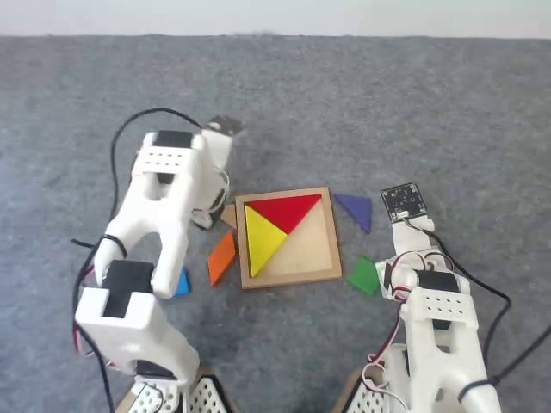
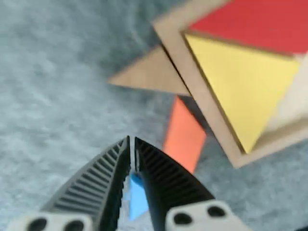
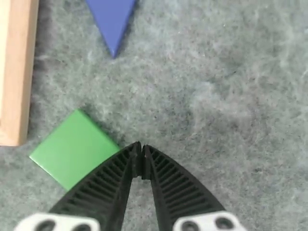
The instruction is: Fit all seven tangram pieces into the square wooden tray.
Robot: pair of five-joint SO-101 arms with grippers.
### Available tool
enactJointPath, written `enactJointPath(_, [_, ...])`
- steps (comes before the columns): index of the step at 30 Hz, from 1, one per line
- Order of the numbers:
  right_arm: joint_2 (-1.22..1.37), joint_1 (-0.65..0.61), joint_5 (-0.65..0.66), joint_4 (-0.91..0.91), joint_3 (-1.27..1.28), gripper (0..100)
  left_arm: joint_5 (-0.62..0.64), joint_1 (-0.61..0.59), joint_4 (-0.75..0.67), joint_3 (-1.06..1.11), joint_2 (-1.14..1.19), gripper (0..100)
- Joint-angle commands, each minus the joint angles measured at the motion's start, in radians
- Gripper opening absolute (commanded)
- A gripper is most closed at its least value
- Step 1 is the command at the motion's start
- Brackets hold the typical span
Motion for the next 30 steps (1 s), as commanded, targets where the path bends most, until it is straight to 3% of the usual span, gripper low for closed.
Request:
enactJointPath(1, [-0.027, -0.005, 0.008, -0.015, -0.008, 0.8, -0.020, 0.043, -0.017, 0.061, -0.023, 2])
enactJointPath(5, [-0.027, -0.005, 0.008, -0.015, -0.008, 0.8, -0.063, 0.072, -0.137, 0.219, -0.130, 1])
enactJointPath(9, [-0.027, -0.005, 0.008, -0.015, -0.008, 0.8, -0.095, 0.078, -0.267, 0.432, -0.428, 2])
enactJointPath(16, [-0.027, -0.005, 0.008, -0.015, -0.008, 0.8, -0.140, 0.117, -0.292, 0.625, -0.839, 3])
enactJointPath(21, [-0.027, -0.005, 0.008, -0.015, -0.006, 0.8, -0.172, 0.129, -0.222, 0.638, -0.746, 22])
enactJointPath(24, [-0.027, -0.005, 0.008, -0.015, -0.006, 0.8, -0.255, 0.127, -0.232, 0.638, -0.635, 20])
enactJointPath(30, [-0.027, -0.005, 0.008, -0.015, -0.006, 0.8, -0.265, 0.089, -0.328, 0.608, -0.489, 20])
